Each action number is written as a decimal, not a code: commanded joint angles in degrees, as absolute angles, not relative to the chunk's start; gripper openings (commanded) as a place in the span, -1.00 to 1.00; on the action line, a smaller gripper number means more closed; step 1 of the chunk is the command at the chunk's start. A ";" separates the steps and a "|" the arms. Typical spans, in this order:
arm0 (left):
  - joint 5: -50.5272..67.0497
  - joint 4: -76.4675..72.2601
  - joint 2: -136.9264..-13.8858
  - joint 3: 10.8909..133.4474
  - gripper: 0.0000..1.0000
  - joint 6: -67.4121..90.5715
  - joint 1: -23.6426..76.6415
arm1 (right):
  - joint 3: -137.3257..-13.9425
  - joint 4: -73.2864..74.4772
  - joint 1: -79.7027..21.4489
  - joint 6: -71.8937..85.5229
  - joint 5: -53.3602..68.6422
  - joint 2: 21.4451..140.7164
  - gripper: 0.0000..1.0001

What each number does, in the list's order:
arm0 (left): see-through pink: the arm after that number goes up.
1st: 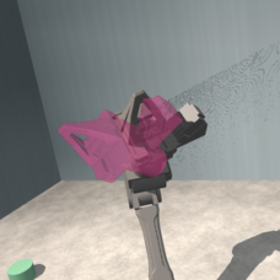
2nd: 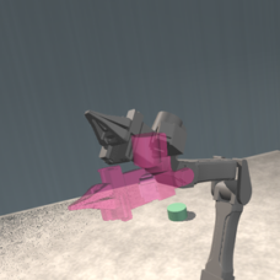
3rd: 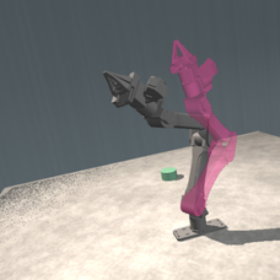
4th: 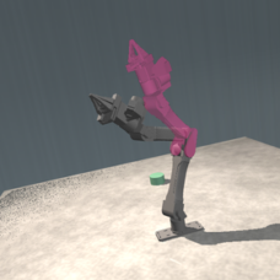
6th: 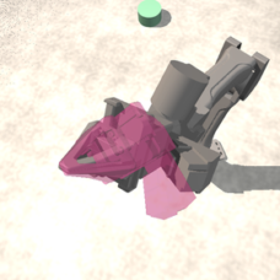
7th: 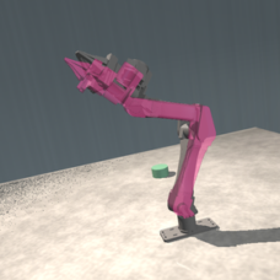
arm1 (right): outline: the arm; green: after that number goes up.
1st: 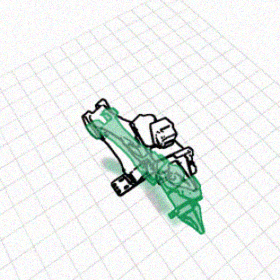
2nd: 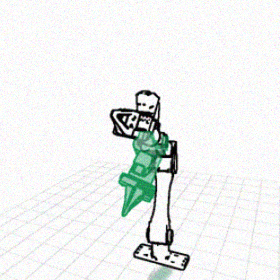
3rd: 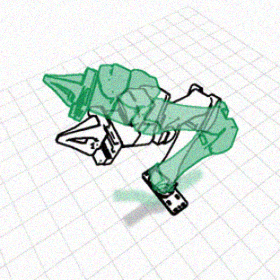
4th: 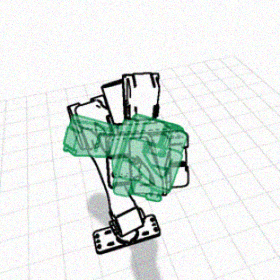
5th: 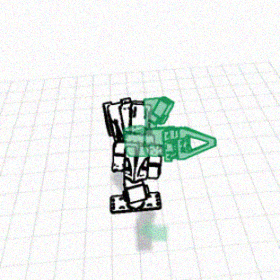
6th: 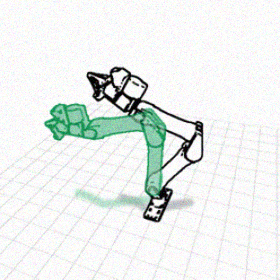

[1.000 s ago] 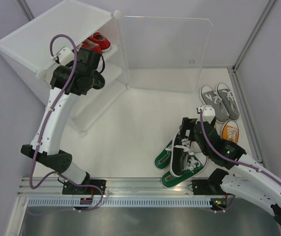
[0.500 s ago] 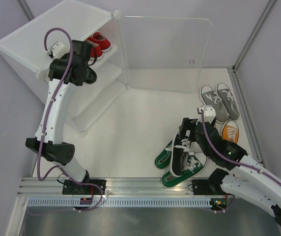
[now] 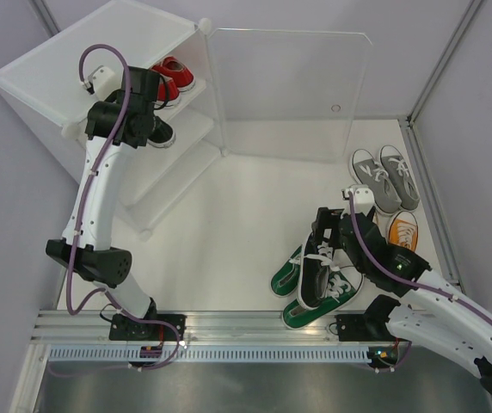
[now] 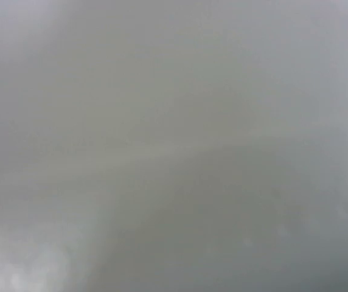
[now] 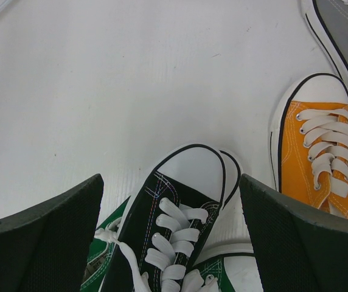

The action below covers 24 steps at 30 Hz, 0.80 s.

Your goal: Place and organize the shoes in the shoe cabinet

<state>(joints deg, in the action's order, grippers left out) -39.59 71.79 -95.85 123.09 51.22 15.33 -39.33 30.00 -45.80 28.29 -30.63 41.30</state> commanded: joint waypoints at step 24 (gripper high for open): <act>-39.20 59.94 -85.34 119.18 0.64 44.04 20.46 | -38.94 27.51 -45.88 26.89 -25.40 46.41 0.90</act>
<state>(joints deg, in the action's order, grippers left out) -37.82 62.54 -85.93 120.84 47.77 17.37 -39.00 29.47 -45.80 27.46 -25.52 46.50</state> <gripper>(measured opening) 0.804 0.949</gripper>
